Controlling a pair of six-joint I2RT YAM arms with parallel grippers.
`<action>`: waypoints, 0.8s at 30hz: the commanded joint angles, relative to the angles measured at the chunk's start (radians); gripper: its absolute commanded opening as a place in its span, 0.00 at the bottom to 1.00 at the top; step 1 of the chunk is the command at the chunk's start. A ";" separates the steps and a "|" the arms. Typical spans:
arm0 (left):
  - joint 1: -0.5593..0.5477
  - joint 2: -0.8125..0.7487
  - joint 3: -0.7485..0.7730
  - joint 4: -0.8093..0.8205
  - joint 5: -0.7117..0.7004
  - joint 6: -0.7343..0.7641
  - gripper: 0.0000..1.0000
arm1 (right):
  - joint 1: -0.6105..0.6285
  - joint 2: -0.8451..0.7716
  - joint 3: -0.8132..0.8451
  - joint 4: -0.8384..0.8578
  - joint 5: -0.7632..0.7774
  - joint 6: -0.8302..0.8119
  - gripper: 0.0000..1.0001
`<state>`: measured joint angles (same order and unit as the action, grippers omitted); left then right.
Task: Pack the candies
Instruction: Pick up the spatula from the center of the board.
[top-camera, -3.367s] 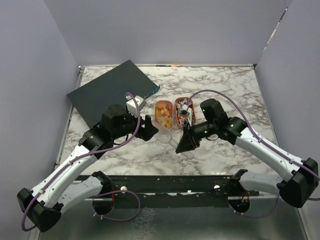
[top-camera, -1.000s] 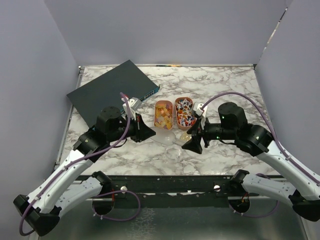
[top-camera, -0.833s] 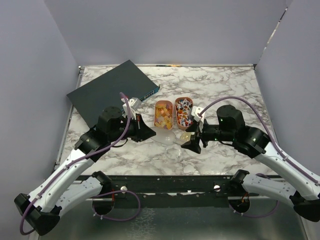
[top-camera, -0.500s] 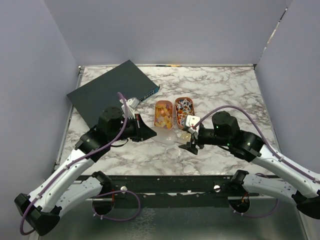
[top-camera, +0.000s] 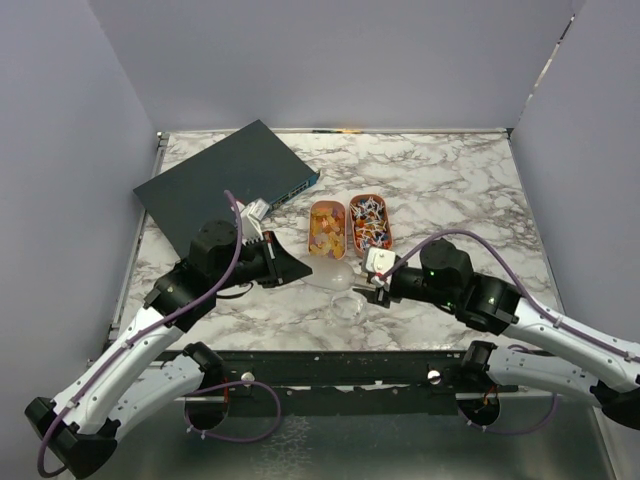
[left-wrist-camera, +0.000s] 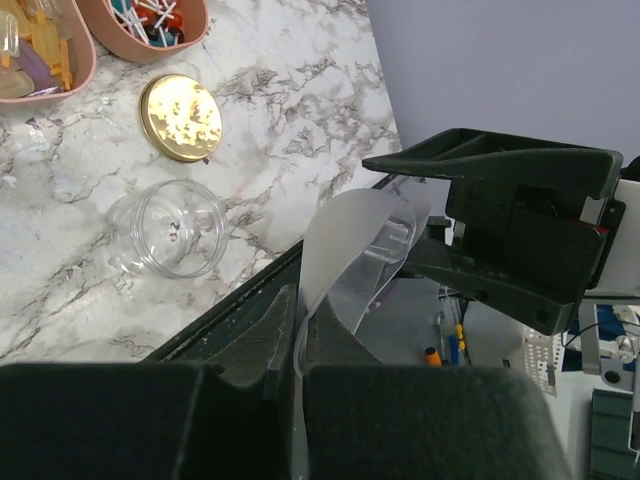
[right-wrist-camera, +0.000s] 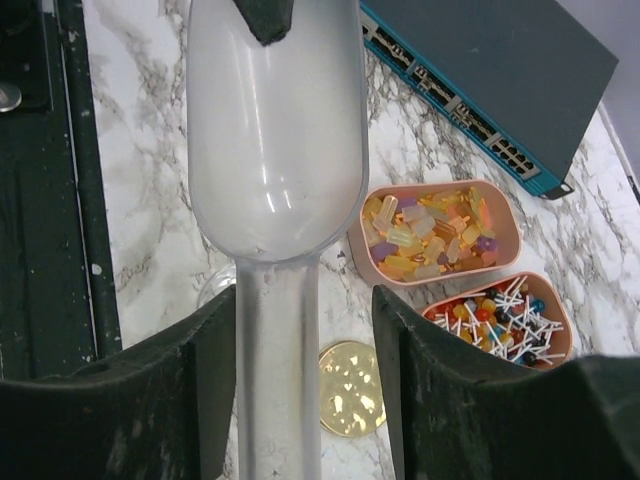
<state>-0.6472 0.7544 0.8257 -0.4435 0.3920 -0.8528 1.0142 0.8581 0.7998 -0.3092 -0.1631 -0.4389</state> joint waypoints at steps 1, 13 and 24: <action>0.006 -0.017 -0.018 0.046 0.024 -0.048 0.00 | 0.016 -0.030 -0.015 0.076 0.030 -0.011 0.55; 0.006 -0.009 -0.041 0.112 0.067 -0.096 0.00 | 0.032 -0.052 -0.029 0.086 0.016 -0.006 0.45; 0.006 -0.013 -0.054 0.117 0.064 -0.109 0.00 | 0.037 -0.073 -0.027 0.101 0.024 0.007 0.02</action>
<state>-0.6422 0.7513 0.7891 -0.3561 0.4263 -0.9436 1.0416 0.8085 0.7834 -0.2409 -0.1543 -0.4458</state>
